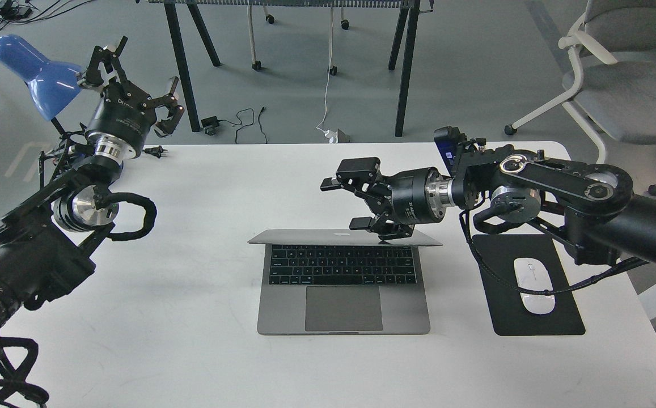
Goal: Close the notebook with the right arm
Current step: 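Push the laptop screen down toward the keyboard with the right gripper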
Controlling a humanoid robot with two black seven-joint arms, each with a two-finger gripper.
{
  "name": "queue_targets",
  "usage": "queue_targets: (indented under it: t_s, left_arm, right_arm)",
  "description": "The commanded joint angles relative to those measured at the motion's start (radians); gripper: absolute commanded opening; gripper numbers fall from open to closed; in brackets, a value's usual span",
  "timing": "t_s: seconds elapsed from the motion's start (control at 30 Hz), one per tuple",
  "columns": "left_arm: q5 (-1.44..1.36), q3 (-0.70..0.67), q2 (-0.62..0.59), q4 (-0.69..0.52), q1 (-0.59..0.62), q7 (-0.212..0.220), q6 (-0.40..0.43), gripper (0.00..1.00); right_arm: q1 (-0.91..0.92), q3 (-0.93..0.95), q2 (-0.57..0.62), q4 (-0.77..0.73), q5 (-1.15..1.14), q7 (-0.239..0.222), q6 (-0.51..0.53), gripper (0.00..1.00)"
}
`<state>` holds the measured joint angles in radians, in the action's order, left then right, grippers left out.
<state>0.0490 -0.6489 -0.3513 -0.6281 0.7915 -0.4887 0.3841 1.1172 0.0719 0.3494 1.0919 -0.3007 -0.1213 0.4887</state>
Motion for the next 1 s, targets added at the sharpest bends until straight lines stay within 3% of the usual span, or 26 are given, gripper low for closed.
queue_targets:
  t_s: [0.0,0.97]
  left_arm:
    - [0.0,0.0,0.0,-0.001,0.0,0.0,-0.001,1.0]
    - [0.0,0.0,0.0,-0.001,0.0,0.0,-0.001,1.0]
  right_arm:
    - [-0.022,-0.023,-0.006,0.005,-0.001,0.0,0.0,1.0]
    - [-0.234,-0.089,-0.016,-0.038,-0.138,0.0,-0.067,1.0]
